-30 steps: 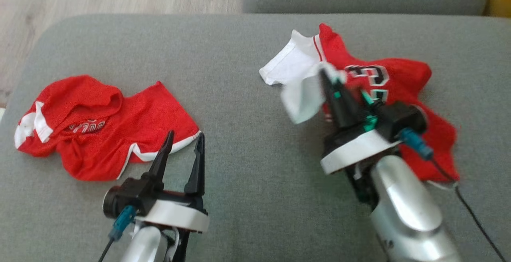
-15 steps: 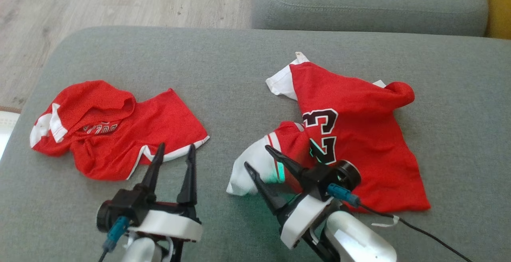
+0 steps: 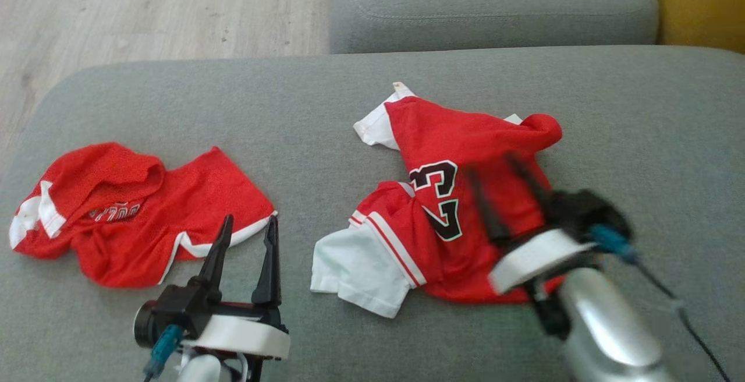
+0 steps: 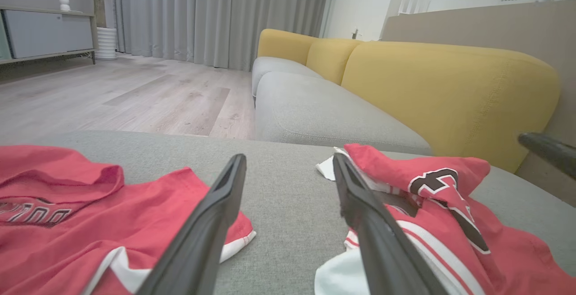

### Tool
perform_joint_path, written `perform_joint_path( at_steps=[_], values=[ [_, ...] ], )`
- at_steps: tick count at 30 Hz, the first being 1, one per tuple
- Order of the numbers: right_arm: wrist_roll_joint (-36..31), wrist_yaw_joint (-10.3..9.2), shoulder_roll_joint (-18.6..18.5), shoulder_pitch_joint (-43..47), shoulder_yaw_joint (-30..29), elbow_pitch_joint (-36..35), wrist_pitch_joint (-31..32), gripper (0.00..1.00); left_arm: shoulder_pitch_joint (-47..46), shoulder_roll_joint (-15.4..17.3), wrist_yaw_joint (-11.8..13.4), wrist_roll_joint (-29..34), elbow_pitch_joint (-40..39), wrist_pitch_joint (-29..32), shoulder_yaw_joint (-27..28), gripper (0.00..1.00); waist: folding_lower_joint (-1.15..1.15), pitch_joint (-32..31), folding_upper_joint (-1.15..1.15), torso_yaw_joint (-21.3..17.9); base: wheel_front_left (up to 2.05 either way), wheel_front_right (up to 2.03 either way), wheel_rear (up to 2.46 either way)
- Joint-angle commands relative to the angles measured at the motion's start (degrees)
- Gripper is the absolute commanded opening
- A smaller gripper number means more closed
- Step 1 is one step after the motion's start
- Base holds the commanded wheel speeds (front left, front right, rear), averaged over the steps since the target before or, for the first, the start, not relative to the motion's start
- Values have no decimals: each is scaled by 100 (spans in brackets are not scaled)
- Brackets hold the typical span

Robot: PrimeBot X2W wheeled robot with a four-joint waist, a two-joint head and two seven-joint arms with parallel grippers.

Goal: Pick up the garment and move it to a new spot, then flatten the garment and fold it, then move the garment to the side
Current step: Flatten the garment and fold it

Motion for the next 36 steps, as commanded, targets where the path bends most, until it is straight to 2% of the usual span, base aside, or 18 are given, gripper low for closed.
perform_joint_path(
  at_steps=[1,4,7,12,18,21,25,36],
  values=[
    [-74,44,37,56,5,-193,-62,100,-129,8,35,-12,-193,-55,152,100,0,-5,0,-26,0,0,0],
    [-392,44,49,432,-924,-494,-62,100,-91,8,55,-28,-240,-55,148,100,0,-16,0,-89,0,0,0],
    [-375,44,55,794,-1459,-736,-62,100,-59,8,53,-34,-260,-55,137,100,0,-9,0,-135,0,0,0],
    [-255,44,57,976,-1764,-937,-63,100,-65,8,33,-13,-271,-55,107,100,0,54,0,-196,0,0,0],
    [-245,44,58,402,-1956,-801,-63,100,-220,8,-17,33,-258,-55,15,100,0,326,0,-55,0,0,0],
    [-328,44,58,12,-2098,-532,-63,100,-306,8,-47,39,-233,-55,-62,100,0,478,0,87,0,0,0],
    [-307,44,58,-551,-2214,178,-49,100,-408,8,-58,26,-190,-55,-108,100,0,671,0,277,0,0,0],
    [382,44,58,-1859,-2645,2111,39,100,-663,8,-68,-25,-147,-55,-221,100,0,1105,0,685,0,0,0]
  ],
)
